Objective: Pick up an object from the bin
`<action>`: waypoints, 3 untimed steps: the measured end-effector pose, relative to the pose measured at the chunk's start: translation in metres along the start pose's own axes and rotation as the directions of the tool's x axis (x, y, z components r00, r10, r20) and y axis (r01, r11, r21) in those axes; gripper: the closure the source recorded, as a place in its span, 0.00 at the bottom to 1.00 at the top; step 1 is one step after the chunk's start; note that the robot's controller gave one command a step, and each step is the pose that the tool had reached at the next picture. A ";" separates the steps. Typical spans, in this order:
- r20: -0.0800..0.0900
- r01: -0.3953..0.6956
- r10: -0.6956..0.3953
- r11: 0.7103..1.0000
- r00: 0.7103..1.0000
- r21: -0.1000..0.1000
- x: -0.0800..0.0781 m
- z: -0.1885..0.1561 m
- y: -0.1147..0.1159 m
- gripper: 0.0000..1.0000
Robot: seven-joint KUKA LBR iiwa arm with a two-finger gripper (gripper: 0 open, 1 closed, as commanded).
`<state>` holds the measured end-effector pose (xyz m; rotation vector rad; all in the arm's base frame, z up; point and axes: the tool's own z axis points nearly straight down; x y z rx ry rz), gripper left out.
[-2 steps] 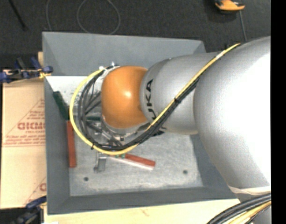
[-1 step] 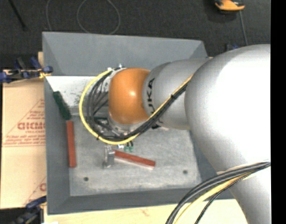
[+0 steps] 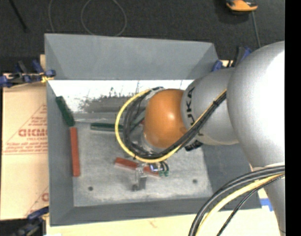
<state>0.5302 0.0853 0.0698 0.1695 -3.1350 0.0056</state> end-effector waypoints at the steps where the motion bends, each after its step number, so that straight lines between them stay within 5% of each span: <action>1: 0.006 0.001 -0.001 1.000 1.000 -0.004 -0.002 -0.001 0.004 1.00; 2: 0.011 0.198 -0.198 0.980 0.980 -0.002 -0.051 -0.033 0.021 1.00; 3: 0.013 0.217 -0.217 0.976 0.976 0.000 -0.001 -0.155 0.002 1.00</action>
Offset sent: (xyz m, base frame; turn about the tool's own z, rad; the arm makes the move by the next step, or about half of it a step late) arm 0.0000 0.0000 0.0000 0.0000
